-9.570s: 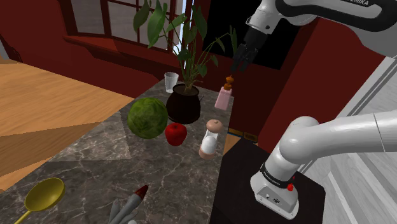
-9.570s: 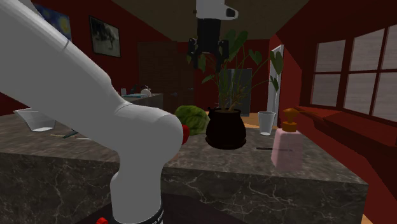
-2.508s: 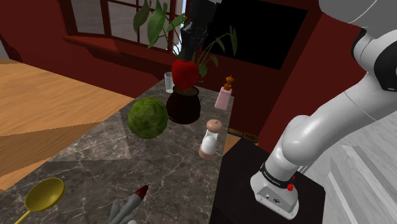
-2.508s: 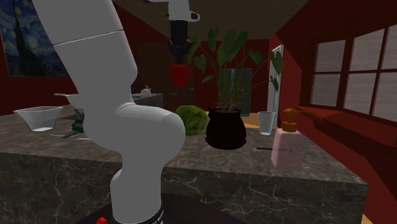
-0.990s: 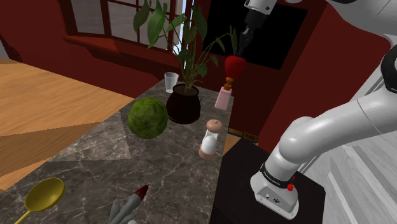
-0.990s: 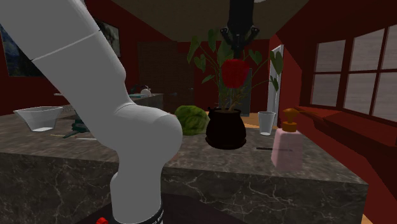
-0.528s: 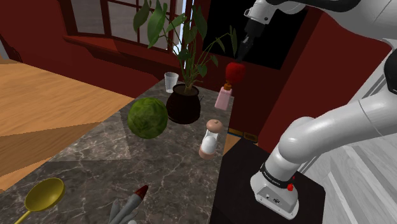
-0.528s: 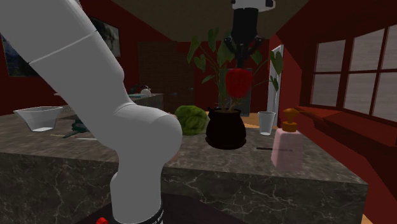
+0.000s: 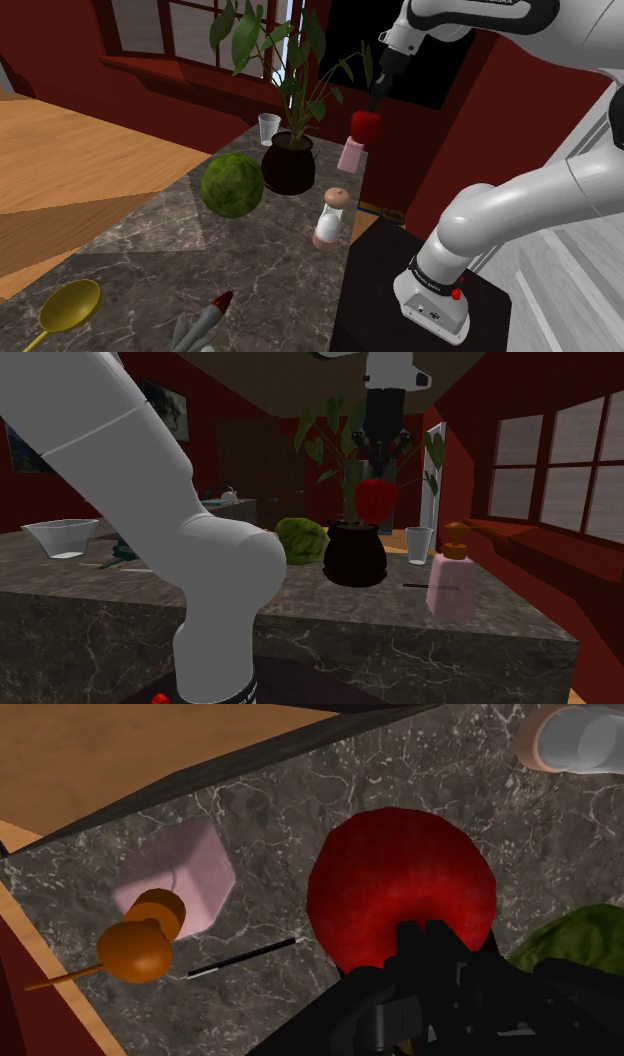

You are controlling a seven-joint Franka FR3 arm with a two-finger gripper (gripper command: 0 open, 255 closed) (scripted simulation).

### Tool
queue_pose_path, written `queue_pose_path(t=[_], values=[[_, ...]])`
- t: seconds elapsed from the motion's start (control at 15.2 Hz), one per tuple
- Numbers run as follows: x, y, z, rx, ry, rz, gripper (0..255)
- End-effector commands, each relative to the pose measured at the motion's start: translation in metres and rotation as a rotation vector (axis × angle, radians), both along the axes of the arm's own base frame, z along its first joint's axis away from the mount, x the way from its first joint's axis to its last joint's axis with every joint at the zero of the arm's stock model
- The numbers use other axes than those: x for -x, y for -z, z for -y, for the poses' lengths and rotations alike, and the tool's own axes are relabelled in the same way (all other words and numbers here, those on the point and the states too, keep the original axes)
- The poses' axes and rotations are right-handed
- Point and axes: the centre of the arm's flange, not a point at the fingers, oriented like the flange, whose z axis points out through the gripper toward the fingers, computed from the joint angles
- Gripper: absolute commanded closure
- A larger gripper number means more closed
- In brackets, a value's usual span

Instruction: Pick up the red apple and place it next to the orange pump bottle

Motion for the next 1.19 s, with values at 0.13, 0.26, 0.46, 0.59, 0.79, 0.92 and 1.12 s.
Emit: queue_pose_path(t=[0.13, 0.26, 0.46, 0.59, 0.79, 0.92, 1.12], values=[[0.000, 0.022, 0.000, 0.000, 0.000, 0.001, 255], [0.000, 0.032, 0.000, 0.000, 0.000, 0.001, 255], [0.000, 0.048, 0.000, 0.000, 0.000, 0.001, 255], [0.000, 0.059, 0.000, 0.000, 0.000, 0.001, 255], [0.000, 0.075, 0.000, 0.000, 0.000, 0.001, 255], [0.000, 0.085, 0.000, 0.000, 0.000, 0.001, 255], [0.000, 0.101, 0.000, 0.000, 0.000, 0.001, 255]])
